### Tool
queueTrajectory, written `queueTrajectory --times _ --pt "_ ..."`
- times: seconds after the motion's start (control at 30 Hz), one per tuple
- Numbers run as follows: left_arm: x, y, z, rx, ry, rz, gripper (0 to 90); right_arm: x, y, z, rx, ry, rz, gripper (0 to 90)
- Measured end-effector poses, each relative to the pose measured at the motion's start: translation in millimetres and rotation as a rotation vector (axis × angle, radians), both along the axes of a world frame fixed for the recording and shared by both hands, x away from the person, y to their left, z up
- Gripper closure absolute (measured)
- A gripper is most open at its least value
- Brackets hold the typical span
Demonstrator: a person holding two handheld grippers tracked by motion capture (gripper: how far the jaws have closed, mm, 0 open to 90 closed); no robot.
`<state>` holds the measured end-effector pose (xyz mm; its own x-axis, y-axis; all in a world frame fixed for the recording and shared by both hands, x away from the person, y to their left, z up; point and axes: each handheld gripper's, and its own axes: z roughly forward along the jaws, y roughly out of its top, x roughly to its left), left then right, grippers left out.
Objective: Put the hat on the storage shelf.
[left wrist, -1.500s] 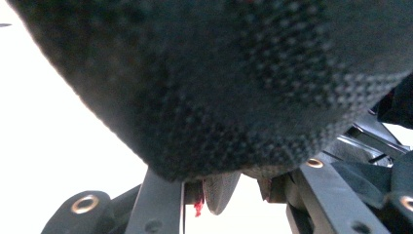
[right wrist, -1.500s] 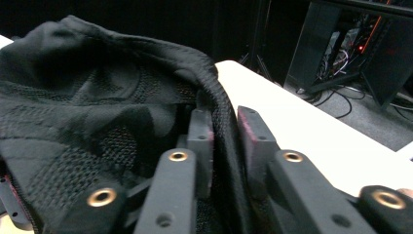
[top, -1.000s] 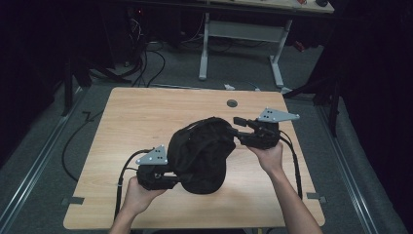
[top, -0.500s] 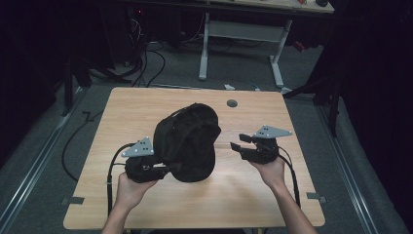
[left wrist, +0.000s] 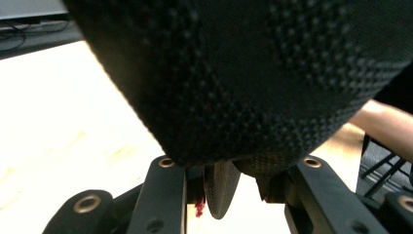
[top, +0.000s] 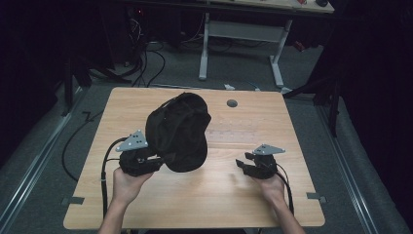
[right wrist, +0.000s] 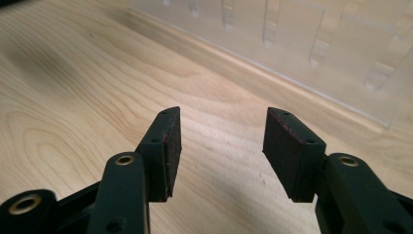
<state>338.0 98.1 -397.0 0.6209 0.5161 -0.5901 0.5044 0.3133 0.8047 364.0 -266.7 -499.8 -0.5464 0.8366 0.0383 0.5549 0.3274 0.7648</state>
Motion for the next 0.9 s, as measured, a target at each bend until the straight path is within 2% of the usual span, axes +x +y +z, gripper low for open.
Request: queueTrajectory --times 0.2,0.37,0.5,0.6,0.7,0.77,0.9 --pt "2.4 -4.0 0.2 0.0 0.011 0.027 69.3 -2.2 1.0 -15.4 -0.075 0.034 -0.013 47.2" --pt "4.4 -6.1 5.9 0.022 -0.019 0.047 69.2 -3.1 4.4 -23.9 -0.101 0.054 -0.001 47.1" --pt "10.4 -3.2 5.0 0.005 -0.018 0.081 69.1 -3.7 2.7 -30.7 -0.078 0.017 -0.005 45.9" --pt "17.6 1.4 4.5 -0.008 -0.04 0.118 68.9 -2.2 2.1 -31.2 -0.077 0.015 0.0 43.2" --pt "27.3 7.4 6.7 -0.049 -0.036 0.157 69.0 -0.8 2.4 -31.1 -0.079 0.017 0.004 41.4" --pt "31.2 9.7 10.3 -0.061 -0.039 0.176 69.0 -0.5 2.3 -31.2 -0.078 0.017 0.005 41.0" --pt "36.7 9.1 17.3 -0.048 -0.058 0.214 68.9 -0.2 2.3 -31.3 -0.079 0.018 0.001 39.5"
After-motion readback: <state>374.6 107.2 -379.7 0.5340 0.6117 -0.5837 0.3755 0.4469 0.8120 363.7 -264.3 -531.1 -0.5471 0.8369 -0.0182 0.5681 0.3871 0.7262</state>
